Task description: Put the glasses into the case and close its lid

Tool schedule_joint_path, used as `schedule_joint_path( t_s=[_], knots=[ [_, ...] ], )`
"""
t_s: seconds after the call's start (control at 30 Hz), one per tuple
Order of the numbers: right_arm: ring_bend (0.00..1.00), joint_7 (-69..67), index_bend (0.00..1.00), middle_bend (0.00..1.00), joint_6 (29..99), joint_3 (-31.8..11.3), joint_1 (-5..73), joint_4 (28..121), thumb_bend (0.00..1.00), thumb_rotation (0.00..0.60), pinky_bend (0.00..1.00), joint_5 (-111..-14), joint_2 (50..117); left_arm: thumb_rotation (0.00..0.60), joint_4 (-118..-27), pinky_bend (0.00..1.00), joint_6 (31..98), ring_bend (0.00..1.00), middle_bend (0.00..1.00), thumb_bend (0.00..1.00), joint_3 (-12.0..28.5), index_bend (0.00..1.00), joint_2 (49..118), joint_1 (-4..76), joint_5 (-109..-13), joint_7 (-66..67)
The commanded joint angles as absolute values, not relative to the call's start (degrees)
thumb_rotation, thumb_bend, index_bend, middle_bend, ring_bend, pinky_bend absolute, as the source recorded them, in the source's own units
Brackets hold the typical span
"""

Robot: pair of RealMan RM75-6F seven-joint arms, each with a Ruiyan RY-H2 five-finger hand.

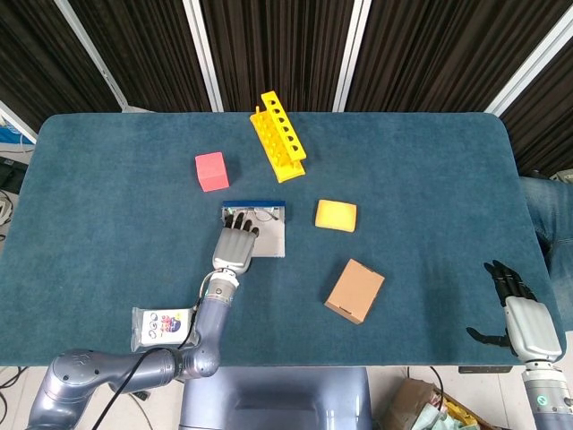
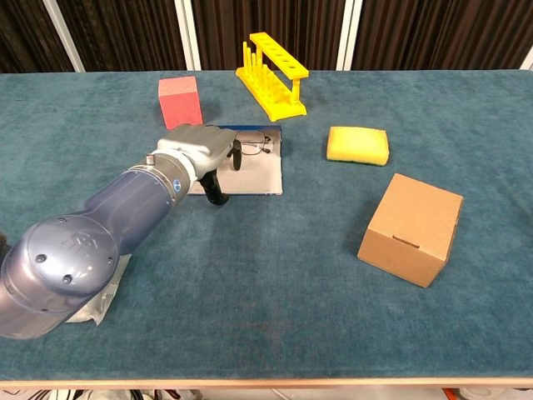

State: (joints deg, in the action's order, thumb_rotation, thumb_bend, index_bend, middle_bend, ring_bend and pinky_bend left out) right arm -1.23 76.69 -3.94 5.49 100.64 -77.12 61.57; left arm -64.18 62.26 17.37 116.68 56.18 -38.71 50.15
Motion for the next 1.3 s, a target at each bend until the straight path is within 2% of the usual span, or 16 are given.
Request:
schedule_joint_path(
  t_s=[0.03,0.2,0.4,0.57,0.77,1.13,1.3],
  knots=[
    [0.0,-1.2,0.0,0.0,76.7,-3.9,5.5,100.6,0.0,0.6,0.18,-77.1,61.6,0.6,-64.0,0.1,62.4,0.05,0.21,0.22,17.5,0.33,116.8,56.1,-39.0,50.0],
    [0.0,-1.3,0.0,0.0,76.6,-3.9,5.5,100.8,0.0,0.6,0.18,-77.0,61.5,0.6,-63.9,0.1,62.6,0.05,0.21,0.23,17.6,0.34,116.9,56.0,-39.5,49.9],
    [0.0,-1.3,0.0,0.0,76.4,-3.9,5.5,100.8,0.0,0.6,0.18,-76.9,61.5,0.6,-63.7,0.1,62.8,0.05,0.21,0.35,17.8,0.35,117.1,55.9,-40.0,50.0],
    [0.0,-1.4,0.0,0.0,76.3,-3.9,5.5,101.0,0.0,0.6,0.18,-76.8,61.4,0.6,-63.3,0.1,62.9,0.05,0.21,0.4,18.2,0.36,117.3,55.8,-40.3,49.9],
    [0.0,-1.5,0.0,0.0,76.2,-3.8,5.5,101.2,0.0,0.6,0.18,-76.6,61.3,0.6,-63.0,0.1,63.1,0.05,0.21,0.41,18.5,0.36,117.4,55.8,-40.8,49.8],
    [0.0,-1.7,0.0,0.0,75.8,-3.8,5.5,101.6,0.0,0.6,0.18,-76.1,61.0,0.6,-61.1,0.1,63.8,0.05,0.21,0.41,21.5,0.36,117.8,57.9,-41.9,50.3],
    [0.0,-1.8,0.0,0.0,75.7,-3.8,5.5,101.7,0.0,0.6,0.18,-76.0,60.9,0.6,-59.8,0.1,63.5,0.05,0.21,0.41,22.4,0.4,118.4,58.5,-41.3,50.6]
  ],
)
